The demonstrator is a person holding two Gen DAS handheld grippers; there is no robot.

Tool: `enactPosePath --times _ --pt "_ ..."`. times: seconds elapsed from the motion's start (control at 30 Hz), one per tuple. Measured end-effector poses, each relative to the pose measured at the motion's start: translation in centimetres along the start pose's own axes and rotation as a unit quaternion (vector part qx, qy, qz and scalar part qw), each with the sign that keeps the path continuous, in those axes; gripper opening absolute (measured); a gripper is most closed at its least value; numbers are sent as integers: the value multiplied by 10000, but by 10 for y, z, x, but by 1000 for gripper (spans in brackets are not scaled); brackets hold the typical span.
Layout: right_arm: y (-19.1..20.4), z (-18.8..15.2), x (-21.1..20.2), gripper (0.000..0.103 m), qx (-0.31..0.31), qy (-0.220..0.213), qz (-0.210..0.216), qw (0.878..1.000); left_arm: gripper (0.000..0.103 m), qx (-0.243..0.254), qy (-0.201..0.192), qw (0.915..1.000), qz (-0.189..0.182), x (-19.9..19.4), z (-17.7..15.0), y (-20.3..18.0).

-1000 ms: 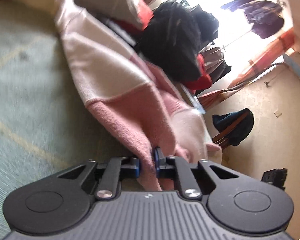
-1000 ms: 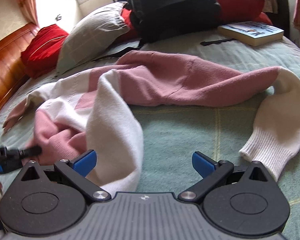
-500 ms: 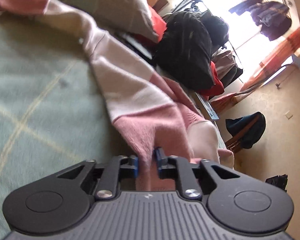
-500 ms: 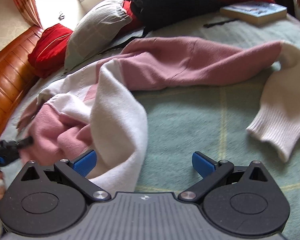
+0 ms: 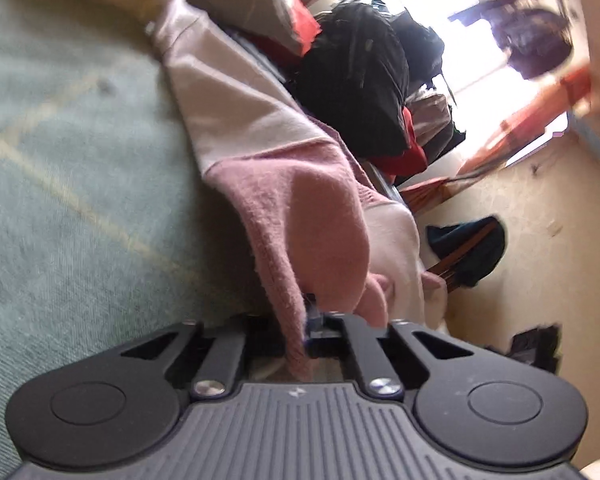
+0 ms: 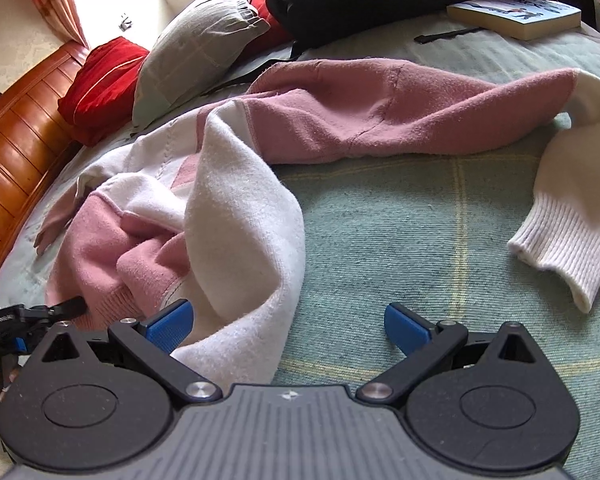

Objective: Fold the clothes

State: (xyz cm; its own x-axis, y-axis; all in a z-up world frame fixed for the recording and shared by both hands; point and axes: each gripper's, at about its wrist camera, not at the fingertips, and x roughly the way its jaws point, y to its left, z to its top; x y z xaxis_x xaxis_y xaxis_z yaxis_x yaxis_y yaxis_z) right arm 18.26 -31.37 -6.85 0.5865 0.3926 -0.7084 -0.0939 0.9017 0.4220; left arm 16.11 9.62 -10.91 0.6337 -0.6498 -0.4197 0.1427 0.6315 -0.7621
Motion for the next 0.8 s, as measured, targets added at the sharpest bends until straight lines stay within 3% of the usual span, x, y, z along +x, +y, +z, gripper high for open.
enactPosePath --times 0.13,0.47,0.53,0.8 --pt "2 -1 -1 103 -5 12 10 10000 4 247 -288 9993 58 -24 3 -13" --pt "5 -6 -8 103 -13 57 111 9999 4 385 -1102 9903 749 -107 27 -7" --pt "3 -7 -10 103 13 71 173 9998 4 243 -1149 9902 751 -114 30 1" --pt "-10 -17 -9 103 238 314 966 9945 4 -6 -664 9903 1223 -94 30 32"
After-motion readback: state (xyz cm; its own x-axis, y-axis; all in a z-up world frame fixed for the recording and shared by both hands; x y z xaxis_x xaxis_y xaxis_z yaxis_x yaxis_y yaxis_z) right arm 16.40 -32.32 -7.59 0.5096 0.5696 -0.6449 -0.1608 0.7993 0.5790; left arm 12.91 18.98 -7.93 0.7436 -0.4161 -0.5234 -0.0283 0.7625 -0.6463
